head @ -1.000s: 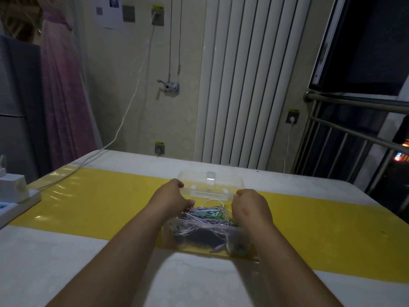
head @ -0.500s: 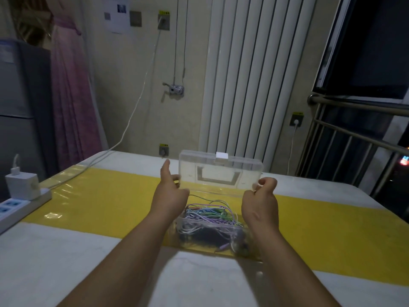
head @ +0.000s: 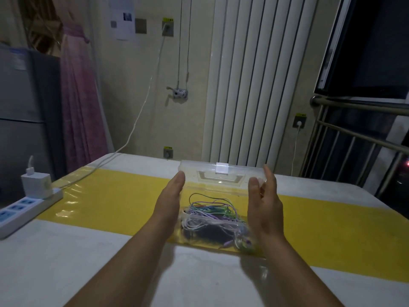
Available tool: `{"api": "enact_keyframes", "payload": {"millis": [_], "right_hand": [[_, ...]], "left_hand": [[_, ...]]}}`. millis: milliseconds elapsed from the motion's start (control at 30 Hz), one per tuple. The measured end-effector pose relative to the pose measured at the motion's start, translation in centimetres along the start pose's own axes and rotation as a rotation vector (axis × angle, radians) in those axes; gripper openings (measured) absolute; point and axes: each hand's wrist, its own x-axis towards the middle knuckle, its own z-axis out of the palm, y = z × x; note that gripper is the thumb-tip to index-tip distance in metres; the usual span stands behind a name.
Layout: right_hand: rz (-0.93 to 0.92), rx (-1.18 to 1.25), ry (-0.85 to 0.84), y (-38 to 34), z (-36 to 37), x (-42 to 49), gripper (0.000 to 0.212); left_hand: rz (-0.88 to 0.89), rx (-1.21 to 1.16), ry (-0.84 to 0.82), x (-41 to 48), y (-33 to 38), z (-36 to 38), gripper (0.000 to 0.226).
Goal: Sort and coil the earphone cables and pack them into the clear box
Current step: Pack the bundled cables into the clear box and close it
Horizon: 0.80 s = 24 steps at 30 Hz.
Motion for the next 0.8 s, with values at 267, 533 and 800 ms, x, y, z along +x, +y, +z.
{"api": "enact_keyframes", "payload": {"millis": [267, 533, 800], "right_hand": [[-0.002, 0.122, 0.017, 1.5, -0.4, -1.7, 0.041], [0.137, 0.128, 0.019, 0.8, -1.1, -1.9, 0.038], [0.129, 0.037, -0.027, 1.2, -0.6, -2.2, 0.01]], "left_hand": [[0.162, 0.04, 0.012, -0.3, -3.5, -1.2, 0.062], [0.091, 0.002, 0.187, -1.8, -3.1, -0.3, 0.033], [0.124, 0.208, 0.187, -1.5, -4.0, -0.9, 0.018]]}}
